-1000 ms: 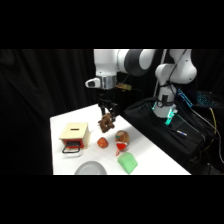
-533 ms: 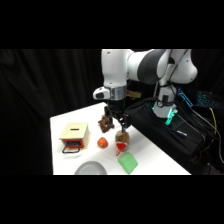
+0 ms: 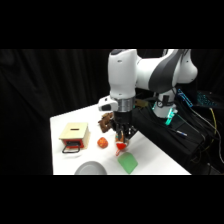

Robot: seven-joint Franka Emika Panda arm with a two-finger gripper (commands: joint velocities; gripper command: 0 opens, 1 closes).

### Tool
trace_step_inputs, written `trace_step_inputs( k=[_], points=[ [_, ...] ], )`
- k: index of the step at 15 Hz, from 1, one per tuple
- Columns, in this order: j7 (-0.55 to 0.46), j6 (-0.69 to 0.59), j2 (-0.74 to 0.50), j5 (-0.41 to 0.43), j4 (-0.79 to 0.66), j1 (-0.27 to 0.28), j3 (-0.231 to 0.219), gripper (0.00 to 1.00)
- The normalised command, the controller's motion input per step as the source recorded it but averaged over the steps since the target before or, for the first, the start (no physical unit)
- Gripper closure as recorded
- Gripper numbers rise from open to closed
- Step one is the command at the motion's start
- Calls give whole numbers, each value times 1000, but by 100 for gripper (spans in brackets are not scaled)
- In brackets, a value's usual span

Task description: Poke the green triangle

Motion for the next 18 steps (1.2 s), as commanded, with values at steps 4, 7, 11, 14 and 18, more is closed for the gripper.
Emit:
trace_step_inputs(
  k=[4,7,11,14,18],
  points=[
    [36,210,223,-110,86,35,35,98],
    [-100,302,292,-47,88,-7,47,96],
    [-134,243,337,-48,145,-33,49,98],
    [-135,136,383,-30,228,-63,68,98],
    [-128,75,375,7,261,-93,97,98]
  ],
)
